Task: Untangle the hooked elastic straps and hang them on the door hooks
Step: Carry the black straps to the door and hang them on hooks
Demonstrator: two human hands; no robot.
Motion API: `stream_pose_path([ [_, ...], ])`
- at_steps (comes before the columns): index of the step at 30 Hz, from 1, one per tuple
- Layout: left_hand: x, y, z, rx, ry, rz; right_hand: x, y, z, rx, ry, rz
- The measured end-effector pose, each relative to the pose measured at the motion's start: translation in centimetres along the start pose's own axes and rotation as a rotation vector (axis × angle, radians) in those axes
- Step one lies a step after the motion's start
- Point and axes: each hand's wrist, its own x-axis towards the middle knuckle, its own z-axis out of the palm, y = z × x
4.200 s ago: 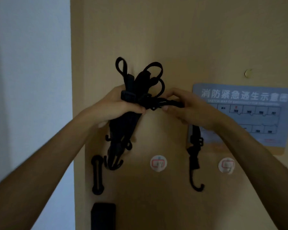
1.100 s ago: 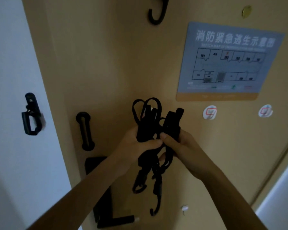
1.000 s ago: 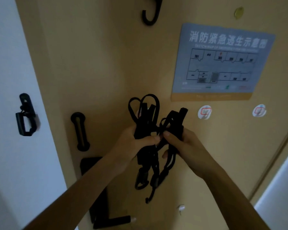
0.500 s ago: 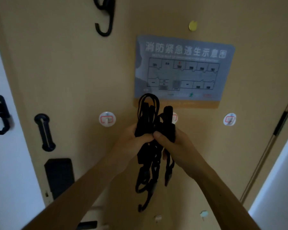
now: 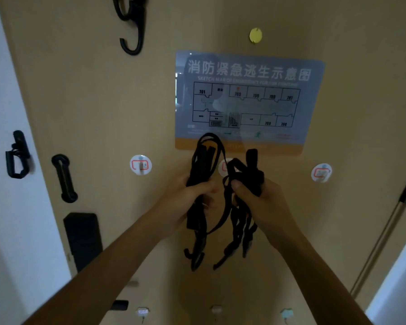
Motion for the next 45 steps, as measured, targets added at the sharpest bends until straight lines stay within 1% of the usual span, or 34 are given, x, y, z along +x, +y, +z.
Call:
stream_pose_path([
  [4,0.2,0.3,0.5,0.053,-0.071,0.052,0.4,-0.7,0.5,0.054,-0.046,-0.018],
  [6,0.4,0.9,0.6,-0.006,-0.072,0.046,0.5,-1.1,0.6,0.1,-0.126,-0.033],
  [8,0.7,1.5,0.6,-0.076,-0.066,0.036,0.5,-1.2,0.7,0.11,-0.168,-0.047],
  [14,1.5,2.0,-0.5,-0.159,-0.063,0.038,1.0,-0.5,0.7,0.061,-0.124,-0.05],
  [19,2.1,1.6,-1.3,-0.102,-0.066,0.093,1.6,-0.6,0.4,0.091,-0.056,-0.043],
  [22,2.4,1.9,-2.2,-0.124,-0.004,0.045,2.2,-0.6,-0.3,0.131,0.026,-0.055],
  [25,2.8,2.4,-2.7,-0.11,0.076,0.05,2.9,-0.5,-0.9,0.129,-0.002,-0.056],
  [27,3.0,2.7,-2.4,-0.088,0.094,0.053,3.3,-0.6,-0.7,0.134,-0.044,-0.071],
  [29,3.1,3.2,-1.8,-0.035,0.078,0.086,3.9,-1.2,-0.4,0.138,-0.071,-0.078],
  [33,3.1,4.9,-0.7,0.17,-0.04,0.185,5.1,-2.7,0.4,0.095,-0.137,-0.105],
  [35,3.5,5.9,-0.6,0.278,-0.05,0.186,5.7,-3.3,0.4,0.098,-0.122,-0.091],
  [38,4.2,7.0,-1.0,0.397,-0.04,0.139,6.7,-4.2,-0.2,0.1,-0.084,-0.072],
  [40,4.5,7.8,-1.5,0.427,0.0,0.138,7.1,-4.9,-0.7,0.084,-0.066,-0.085],
  [42,4.8,8.3,-2.3,0.408,0.018,0.13,7.3,-5.4,-1.4,0.071,-0.058,-0.089],
  [45,4.7,8.9,-3.0,0.405,-0.001,0.136,7.7,-6.1,-2.4,0.065,-0.118,-0.037],
])
